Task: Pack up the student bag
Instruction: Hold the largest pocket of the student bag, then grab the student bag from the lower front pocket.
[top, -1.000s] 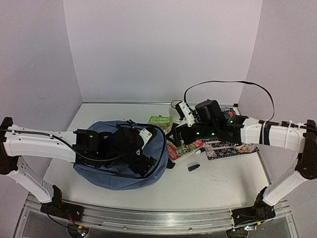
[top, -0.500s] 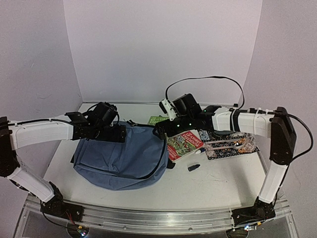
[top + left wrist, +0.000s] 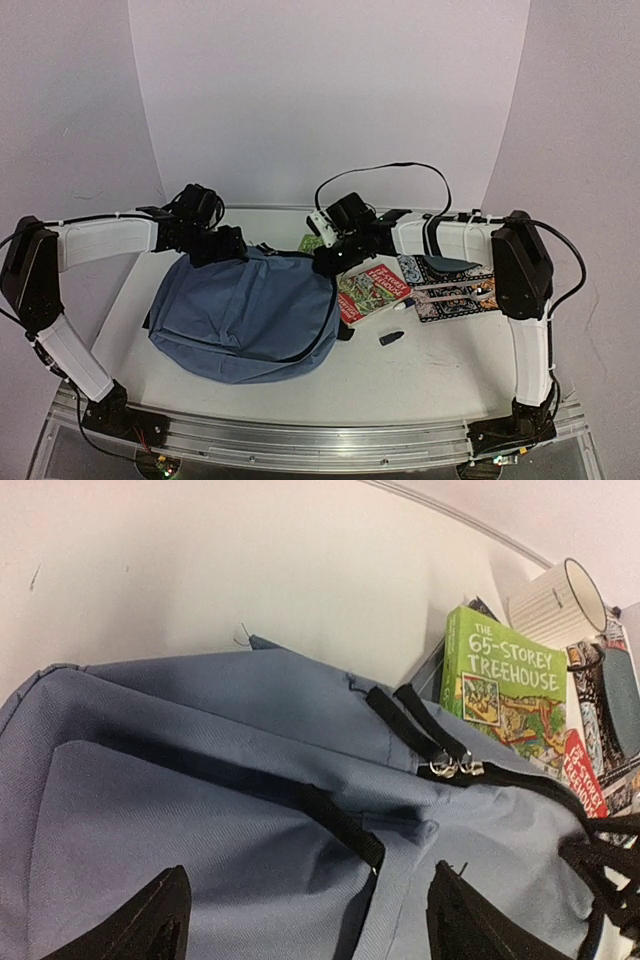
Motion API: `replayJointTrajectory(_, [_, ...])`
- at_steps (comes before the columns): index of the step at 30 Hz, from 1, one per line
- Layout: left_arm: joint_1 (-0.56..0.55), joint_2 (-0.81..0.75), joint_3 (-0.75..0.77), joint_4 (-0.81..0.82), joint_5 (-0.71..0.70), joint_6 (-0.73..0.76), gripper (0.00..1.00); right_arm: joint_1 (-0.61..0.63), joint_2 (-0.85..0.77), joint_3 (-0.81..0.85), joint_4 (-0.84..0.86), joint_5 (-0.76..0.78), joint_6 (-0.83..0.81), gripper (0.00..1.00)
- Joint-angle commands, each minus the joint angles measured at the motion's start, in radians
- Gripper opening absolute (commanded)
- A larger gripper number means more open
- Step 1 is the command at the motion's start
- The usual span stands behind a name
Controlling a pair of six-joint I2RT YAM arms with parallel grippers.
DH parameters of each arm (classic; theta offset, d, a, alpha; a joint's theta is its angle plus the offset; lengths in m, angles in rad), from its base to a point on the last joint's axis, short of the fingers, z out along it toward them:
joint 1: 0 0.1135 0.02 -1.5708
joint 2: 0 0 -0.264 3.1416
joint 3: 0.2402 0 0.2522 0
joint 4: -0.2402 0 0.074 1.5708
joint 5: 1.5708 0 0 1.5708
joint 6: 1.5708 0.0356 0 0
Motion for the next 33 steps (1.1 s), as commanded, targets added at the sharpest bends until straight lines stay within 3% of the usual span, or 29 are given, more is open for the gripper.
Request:
replayJointTrajectory(1, [0.057, 0.043, 0.079, 0.041, 0.107, -0.103, 0.81, 0.000, -0.035, 0.031, -0.047, -0.018, -0.008, 0.05])
replayJointTrajectory(3, [0.069, 0.066, 0.096, 0.041, 0.138, -0.156, 0.79, 0.000, -0.064, 0.010, -0.046, -0.025, -0.007, 0.00])
replayJointTrajectory(9, [0.071, 0.157, 0.167, 0.055, 0.233, -0.245, 0.68, 0.002, -0.139, -0.065, -0.015, -0.044, -0.005, 0.00])
replayJointTrajectory(21, [0.073, 0.252, 0.213, 0.068, 0.304, -0.303, 0.32, 0.002, -0.177, -0.134, 0.056, -0.047, 0.017, 0.00])
replayJointTrajectory(29, [0.071, 0.265, 0.209, 0.083, 0.340, -0.327, 0.01, 0.002, -0.173, -0.137, 0.074, -0.024, 0.022, 0.00])
replayJointTrajectory(33, [0.071, 0.223, 0.173, 0.084, 0.341, -0.334, 0.00, -0.001, -0.173, -0.145, 0.076, 0.047, 0.052, 0.00])
